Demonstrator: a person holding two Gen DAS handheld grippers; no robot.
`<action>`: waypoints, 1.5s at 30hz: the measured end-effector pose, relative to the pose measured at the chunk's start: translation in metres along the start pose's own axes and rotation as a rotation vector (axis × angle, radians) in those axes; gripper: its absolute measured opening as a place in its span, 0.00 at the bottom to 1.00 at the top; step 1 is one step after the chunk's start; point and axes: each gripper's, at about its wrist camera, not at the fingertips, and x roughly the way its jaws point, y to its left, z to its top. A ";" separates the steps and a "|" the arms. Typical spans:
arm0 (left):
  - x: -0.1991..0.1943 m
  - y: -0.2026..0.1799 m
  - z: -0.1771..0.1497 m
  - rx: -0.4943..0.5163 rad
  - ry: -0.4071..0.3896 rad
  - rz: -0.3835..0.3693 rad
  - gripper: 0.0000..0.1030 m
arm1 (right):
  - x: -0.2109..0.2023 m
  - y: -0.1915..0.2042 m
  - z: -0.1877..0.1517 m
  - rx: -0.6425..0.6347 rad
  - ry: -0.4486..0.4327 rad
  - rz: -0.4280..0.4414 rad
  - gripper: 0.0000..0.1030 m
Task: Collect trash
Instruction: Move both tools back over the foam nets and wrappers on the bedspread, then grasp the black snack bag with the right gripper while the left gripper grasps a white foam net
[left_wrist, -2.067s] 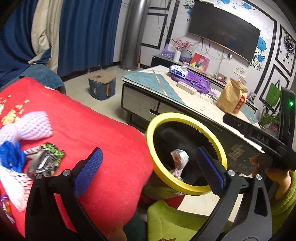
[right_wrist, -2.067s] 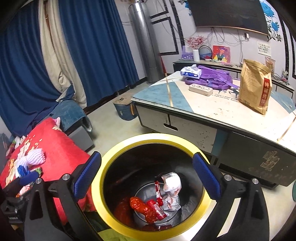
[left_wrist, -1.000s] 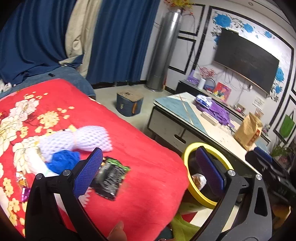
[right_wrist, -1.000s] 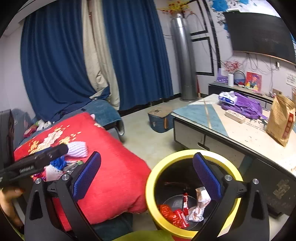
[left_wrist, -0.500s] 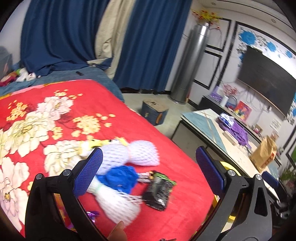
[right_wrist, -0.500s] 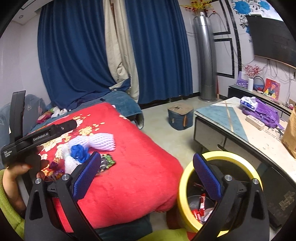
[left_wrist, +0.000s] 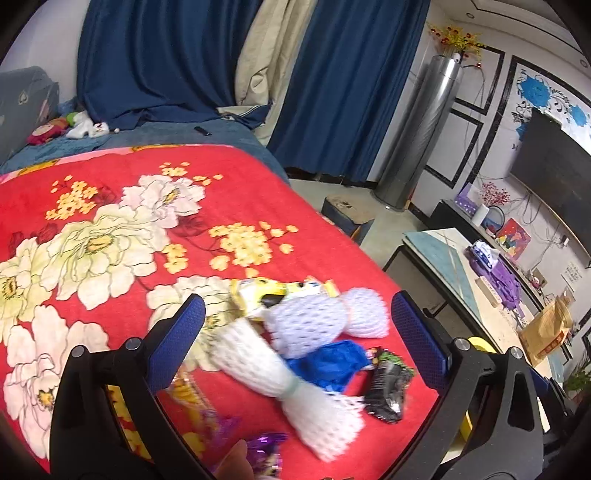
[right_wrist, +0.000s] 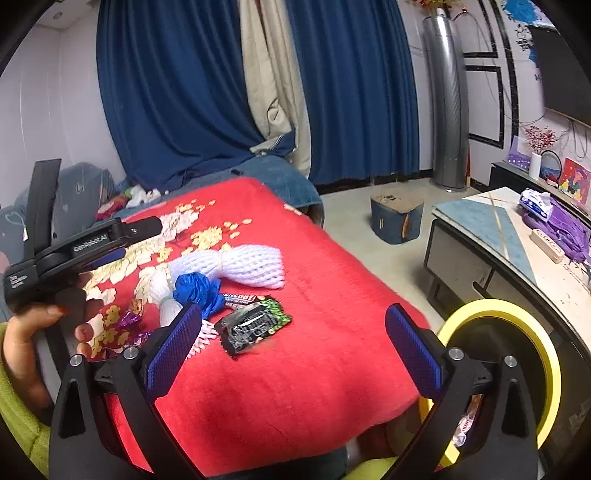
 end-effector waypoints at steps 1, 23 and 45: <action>0.001 0.006 -0.001 -0.010 0.011 0.003 0.90 | 0.005 0.003 0.001 -0.001 0.007 0.002 0.94; 0.044 0.050 -0.029 -0.128 0.224 0.012 0.54 | 0.106 0.014 -0.007 0.044 0.202 0.001 0.94; 0.041 0.046 -0.026 -0.149 0.219 -0.065 0.16 | 0.098 0.019 -0.031 0.046 0.202 0.115 0.36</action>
